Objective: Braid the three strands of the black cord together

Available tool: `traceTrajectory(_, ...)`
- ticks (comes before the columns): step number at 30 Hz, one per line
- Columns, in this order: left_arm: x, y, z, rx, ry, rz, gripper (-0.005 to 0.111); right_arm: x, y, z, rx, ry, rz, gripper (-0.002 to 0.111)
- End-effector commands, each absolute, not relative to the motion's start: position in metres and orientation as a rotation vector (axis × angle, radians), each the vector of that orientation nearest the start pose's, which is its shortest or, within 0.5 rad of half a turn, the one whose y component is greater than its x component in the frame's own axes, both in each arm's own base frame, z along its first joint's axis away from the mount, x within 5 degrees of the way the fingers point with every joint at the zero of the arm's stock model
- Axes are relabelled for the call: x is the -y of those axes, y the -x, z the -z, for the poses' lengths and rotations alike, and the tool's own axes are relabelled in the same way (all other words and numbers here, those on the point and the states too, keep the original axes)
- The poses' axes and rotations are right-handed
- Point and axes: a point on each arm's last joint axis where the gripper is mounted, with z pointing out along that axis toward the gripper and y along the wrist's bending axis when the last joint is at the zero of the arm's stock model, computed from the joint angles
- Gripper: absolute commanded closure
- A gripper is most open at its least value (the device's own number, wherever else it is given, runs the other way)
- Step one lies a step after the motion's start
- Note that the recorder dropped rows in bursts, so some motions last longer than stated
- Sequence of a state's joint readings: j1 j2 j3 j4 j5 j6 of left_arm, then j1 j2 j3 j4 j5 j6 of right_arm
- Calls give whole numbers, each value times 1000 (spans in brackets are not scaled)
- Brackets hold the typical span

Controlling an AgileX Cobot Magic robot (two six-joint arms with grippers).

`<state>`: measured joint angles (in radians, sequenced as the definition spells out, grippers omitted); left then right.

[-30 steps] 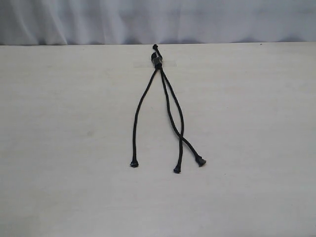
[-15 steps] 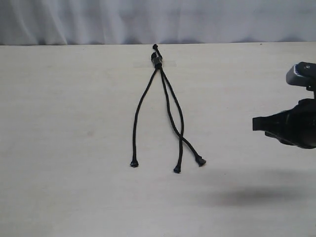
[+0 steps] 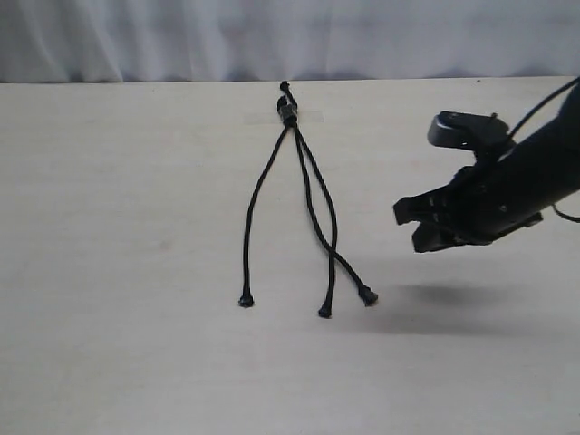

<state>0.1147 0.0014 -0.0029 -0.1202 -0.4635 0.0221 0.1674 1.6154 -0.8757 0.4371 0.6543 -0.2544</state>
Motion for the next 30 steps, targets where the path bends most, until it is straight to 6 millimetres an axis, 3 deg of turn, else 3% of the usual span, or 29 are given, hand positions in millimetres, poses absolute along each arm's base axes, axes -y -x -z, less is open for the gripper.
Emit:
traceTrajectory(1, -11, -57, -228, -1324, 308, 111, 107, -105, -301, -172, -2867, 342, -461, 72)
traceTrajectory(5, -8, -76, -229, -1634, 327, 146, 107, -123, -309, -161, -2880, 442, -443, 63)
traceTrajectory(6, -6, -92, -235, -1829, 333, 166, 107, -131, -312, -156, -2885, 491, -431, 63)
traceTrajectory(9, -7, -122, -246, -2052, 330, 168, 107, -142, -312, -146, -2900, 575, -400, 63)
traceTrajectory(11, -9, -153, -250, -2192, 302, 151, 107, -149, -310, -135, -2926, 611, -381, 63)
traceTrajectory(12, -11, -172, -246, -2289, 272, 141, 107, -151, -311, -127, -2934, 605, -365, 63)
traceTrajectory(15, -10, -201, -225, -2517, 257, 184, 107, -152, -315, -117, -2932, 557, -347, 67)
traceTrajectory(16, -6, -211, -211, -2592, 231, 207, 107, -151, -316, -116, -2927, 556, -342, 80)
traceTrajectory(18, 2, -223, -197, -2634, 206, 228, 107, -151, -316, -116, -2927, 559, -340, 104)
traceTrajectory(20, 13, -232, -186, -2641, 152, 224, 107, -151, -313, -119, -2953, 573, -350, 104)
traceTrajectory(24, 32, -245, -165, -2651, 58, 214, 107, -161, -312, -153, -2961, 489, -510, 104)
traceTrajectory(27, 47, -256, -149, -2714, 65, 258, 107, -184, -316, -173, -2889, 442, -695, 104)
traceTrajectory(30, 54, -259, -145, -2715, 62, 269, 107, -214, -314, -170, -2812, 439, -730, 104)
